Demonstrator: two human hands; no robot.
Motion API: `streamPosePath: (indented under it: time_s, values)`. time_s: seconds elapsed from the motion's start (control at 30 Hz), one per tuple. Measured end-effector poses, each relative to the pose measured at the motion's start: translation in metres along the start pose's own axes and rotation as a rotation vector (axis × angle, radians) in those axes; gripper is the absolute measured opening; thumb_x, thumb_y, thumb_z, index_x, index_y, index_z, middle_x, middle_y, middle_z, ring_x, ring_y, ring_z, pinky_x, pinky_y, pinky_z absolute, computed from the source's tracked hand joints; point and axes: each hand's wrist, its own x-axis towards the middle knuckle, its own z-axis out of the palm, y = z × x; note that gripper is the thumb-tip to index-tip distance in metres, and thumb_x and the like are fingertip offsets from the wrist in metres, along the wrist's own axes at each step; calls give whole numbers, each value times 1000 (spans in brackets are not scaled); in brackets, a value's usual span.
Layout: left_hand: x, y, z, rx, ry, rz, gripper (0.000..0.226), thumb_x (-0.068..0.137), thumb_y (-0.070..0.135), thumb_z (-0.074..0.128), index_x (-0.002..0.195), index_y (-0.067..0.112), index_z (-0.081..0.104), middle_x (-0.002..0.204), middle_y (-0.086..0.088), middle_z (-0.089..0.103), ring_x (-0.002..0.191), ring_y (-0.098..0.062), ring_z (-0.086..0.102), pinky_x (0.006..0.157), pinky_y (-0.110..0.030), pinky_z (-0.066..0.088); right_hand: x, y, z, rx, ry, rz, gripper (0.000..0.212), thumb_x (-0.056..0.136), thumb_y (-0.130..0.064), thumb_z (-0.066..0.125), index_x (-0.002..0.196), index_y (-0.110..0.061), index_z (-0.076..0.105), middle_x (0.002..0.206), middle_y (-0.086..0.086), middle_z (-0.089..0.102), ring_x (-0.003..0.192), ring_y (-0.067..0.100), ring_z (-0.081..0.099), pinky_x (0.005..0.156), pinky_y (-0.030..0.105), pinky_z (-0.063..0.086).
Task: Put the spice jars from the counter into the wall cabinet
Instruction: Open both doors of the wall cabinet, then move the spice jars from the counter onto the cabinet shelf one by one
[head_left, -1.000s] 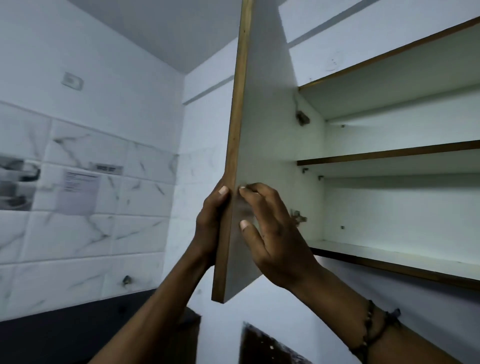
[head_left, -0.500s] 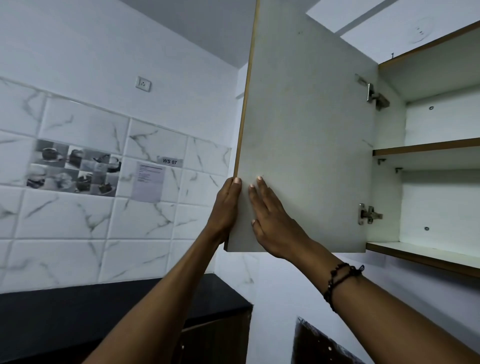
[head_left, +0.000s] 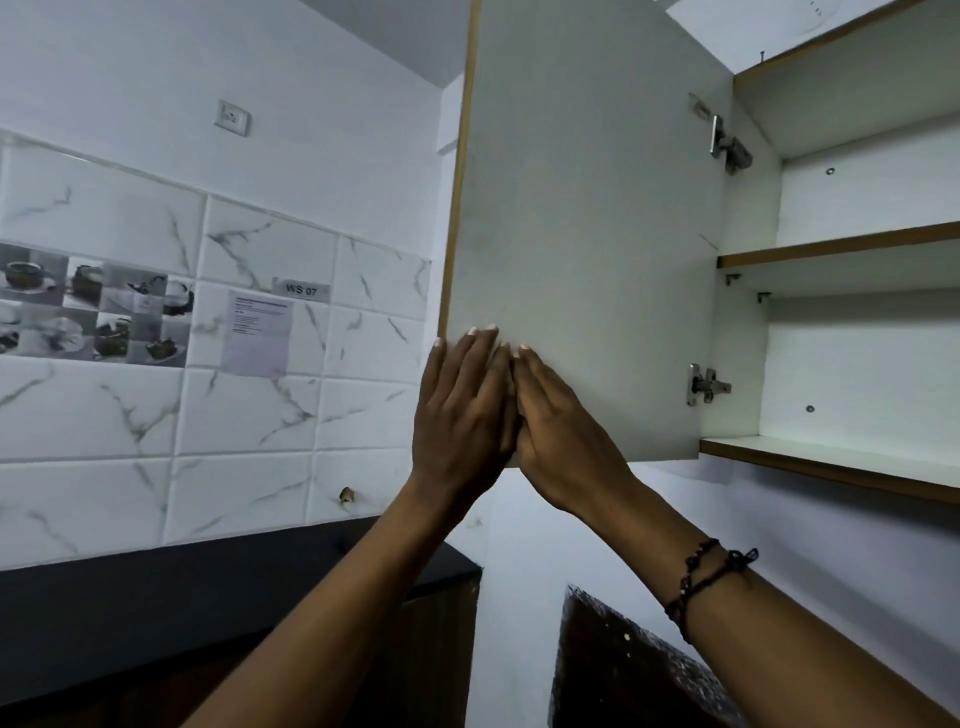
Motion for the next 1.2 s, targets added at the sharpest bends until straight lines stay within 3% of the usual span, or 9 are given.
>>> streamPosePath:
  time_s: [0.23,0.5,0.77,0.97,1.07,1.2]
  values:
    - [-30,46,19,-305,-208,-54,38,99,19,43,125,2,65,130,-14,66,126,-28,59,116,-44,32,-50,32,6,-183,93,149,47,99,-14,32,143,-1,40,152,18,38,142,29,33,118,39,23]
    - [-147,114,44,-646,-666,-234,44,99,25,43,139,10,55,145,-7,55,135,-21,48,110,-35,40,-181,66,57,-210,0,403,43,93,-10,41,133,3,51,140,21,52,129,36,49,108,44,39]
    - [-304,186,41,-853,-1065,-206,35,98,14,49,131,4,59,133,-14,62,121,-28,57,103,-39,44,-348,66,113,-198,-380,733,46,100,-20,36,144,-5,37,149,13,39,137,30,37,111,41,33]
    - [-401,238,27,-958,-1295,-197,27,94,8,54,116,0,65,115,-18,69,104,-32,63,92,-38,46,-450,59,139,-172,-644,931,49,94,-23,45,140,-9,38,143,11,42,130,27,42,106,40,35]
    - [-437,252,29,-940,-1378,-150,28,94,12,54,117,3,66,116,-17,69,104,-32,63,93,-38,46,-479,60,148,-100,-720,994,48,93,-21,47,138,-7,39,139,12,43,124,27,44,105,37,37]
    - [-477,265,33,-844,-1448,-90,36,98,24,50,129,8,60,134,-12,60,120,-27,56,106,-35,39,-508,58,161,8,-777,1094,59,91,-25,52,144,-10,30,141,14,36,125,32,43,104,41,39]
